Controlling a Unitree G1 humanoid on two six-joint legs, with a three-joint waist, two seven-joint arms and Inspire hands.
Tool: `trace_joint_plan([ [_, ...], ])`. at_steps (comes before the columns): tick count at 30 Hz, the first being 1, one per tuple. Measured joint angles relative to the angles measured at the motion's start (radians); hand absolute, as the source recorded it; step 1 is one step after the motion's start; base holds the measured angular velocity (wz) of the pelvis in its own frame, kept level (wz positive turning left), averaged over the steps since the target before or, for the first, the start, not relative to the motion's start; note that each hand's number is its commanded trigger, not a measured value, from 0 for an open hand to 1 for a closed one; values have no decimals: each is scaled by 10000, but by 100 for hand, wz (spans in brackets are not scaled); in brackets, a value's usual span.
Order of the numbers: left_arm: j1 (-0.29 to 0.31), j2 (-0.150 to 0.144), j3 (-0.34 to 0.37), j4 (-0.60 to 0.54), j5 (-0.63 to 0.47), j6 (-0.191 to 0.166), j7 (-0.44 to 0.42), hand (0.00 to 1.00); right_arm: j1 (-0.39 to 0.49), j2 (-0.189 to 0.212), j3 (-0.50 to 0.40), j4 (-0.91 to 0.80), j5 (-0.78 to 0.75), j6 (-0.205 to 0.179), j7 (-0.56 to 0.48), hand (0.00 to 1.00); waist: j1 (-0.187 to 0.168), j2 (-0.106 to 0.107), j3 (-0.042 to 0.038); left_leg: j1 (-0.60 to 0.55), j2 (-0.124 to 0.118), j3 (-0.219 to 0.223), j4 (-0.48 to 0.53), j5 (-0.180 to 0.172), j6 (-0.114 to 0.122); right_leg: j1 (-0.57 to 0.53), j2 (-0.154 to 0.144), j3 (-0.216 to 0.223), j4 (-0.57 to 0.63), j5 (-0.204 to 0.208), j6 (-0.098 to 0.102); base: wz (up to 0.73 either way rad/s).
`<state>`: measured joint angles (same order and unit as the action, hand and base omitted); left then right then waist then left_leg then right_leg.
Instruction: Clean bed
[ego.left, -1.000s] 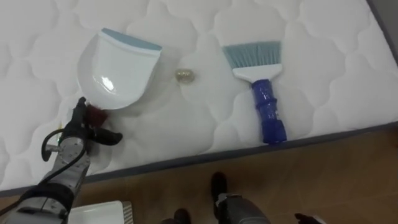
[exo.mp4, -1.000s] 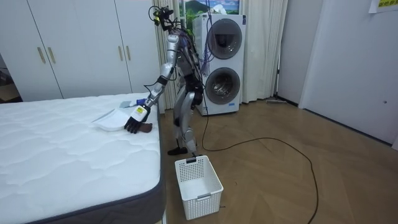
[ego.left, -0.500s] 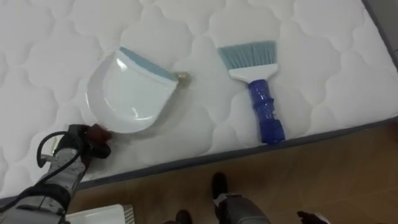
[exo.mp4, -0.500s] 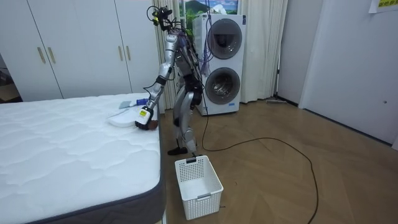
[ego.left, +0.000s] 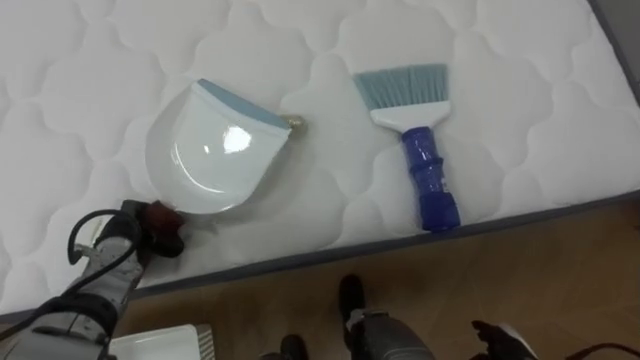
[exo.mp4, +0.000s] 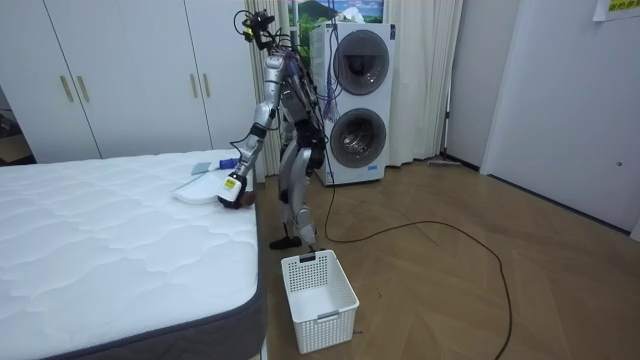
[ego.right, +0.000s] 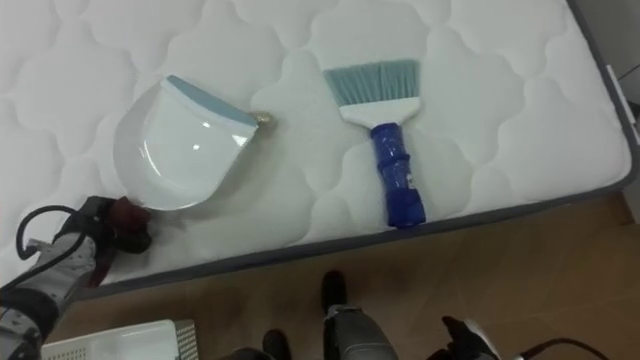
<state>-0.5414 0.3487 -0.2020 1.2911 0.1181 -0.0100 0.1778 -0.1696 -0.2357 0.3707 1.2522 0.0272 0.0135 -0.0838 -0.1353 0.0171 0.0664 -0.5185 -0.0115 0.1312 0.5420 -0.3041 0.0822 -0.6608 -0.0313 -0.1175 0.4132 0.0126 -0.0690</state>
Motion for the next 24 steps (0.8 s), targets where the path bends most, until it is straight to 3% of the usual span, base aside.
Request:
trace_joint_plan([
  [6,4,95,-90,-56,1576,-327,307,100,38,-29,-37,23,1386,-400,1,0,26,17,43,49,52,10,-76,0,-2,190,60,-52,-263,58,12,0],
  [10,12,441,-320,-226,2675,-639,1104,100,57,-37,-420,222,3032,-658,-5,0,52,90,72,163,89,-16,-88,-1,-4,328,65,-190,-362,72,3,7],
  [13,271,651,-502,-842,3680,-643,1762,100,-11,-48,-845,339,4066,-790,-12,0,89,191,50,243,112,25,-98,3,0,387,33,-239,-309,57,5,3],
  [17,1047,688,-491,-1764,4993,-827,2583,100,-71,-77,-1720,323,5294,-1006,-56,0,268,278,23,546,99,307,-314,1,3,489,-21,-132,-136,-132,51,-2],
  [24,1542,733,-637,-1831,6854,-924,3654,100,-541,-328,-3015,212,6284,-1216,-483,0,300,337,-69,592,60,309,-361,12,-3,522,-29,-139,-135,-130,48,0],
])
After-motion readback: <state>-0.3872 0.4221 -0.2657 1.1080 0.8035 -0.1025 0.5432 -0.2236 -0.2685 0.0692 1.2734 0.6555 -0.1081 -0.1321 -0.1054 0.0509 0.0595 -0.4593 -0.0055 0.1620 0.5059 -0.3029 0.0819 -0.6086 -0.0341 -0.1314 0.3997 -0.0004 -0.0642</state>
